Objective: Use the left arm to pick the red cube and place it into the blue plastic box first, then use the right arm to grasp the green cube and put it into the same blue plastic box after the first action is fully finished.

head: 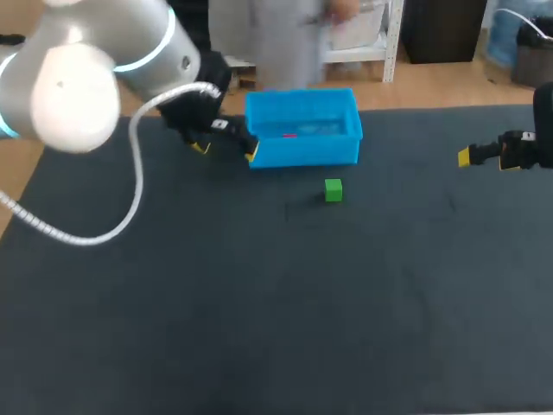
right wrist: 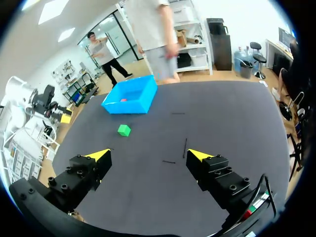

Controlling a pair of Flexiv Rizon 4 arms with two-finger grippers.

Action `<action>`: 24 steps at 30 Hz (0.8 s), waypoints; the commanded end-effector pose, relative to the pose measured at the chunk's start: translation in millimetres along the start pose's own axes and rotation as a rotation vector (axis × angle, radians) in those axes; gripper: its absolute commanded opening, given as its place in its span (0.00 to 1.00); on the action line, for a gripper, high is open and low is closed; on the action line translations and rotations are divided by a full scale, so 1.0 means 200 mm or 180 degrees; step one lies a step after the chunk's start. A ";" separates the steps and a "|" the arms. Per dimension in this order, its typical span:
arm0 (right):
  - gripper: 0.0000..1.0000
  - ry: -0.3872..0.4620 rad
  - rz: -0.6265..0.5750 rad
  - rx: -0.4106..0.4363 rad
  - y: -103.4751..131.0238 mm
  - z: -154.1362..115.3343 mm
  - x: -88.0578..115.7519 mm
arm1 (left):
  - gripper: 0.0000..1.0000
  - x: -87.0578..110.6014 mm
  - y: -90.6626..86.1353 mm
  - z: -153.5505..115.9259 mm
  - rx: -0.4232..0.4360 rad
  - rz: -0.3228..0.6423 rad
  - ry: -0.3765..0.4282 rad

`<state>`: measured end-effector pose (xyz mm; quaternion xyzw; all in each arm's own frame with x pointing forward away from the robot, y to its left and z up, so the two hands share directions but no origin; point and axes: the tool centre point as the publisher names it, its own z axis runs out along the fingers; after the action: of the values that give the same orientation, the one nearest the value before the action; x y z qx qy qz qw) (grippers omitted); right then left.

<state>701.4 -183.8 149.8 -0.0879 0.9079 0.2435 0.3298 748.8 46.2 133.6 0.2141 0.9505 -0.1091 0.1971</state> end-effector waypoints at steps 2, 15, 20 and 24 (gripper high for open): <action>1.00 0.0000 -0.0003 0.0001 0.00 0.00 0.00 | 1.00 0.28 0.02 -0.06 0.0044 0.0028 -0.0690; 1.00 0.0000 -0.0003 0.0001 0.00 0.00 0.00 | 1.00 0.35 0.08 -0.14 0.0278 0.0183 -0.0601; 1.00 0.0000 -0.0003 0.0001 0.00 0.00 0.00 | 1.00 0.34 0.10 -0.14 0.0361 0.0224 -0.0565; 1.00 0.0000 -0.0003 0.0001 0.00 0.00 0.00 | 1.00 0.33 0.10 -0.14 0.0344 0.0265 -0.0532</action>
<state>701.4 -183.9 149.8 -0.0879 0.9079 0.2435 0.3298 692.1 96.0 128.4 0.2510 0.9155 -0.1643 0.2682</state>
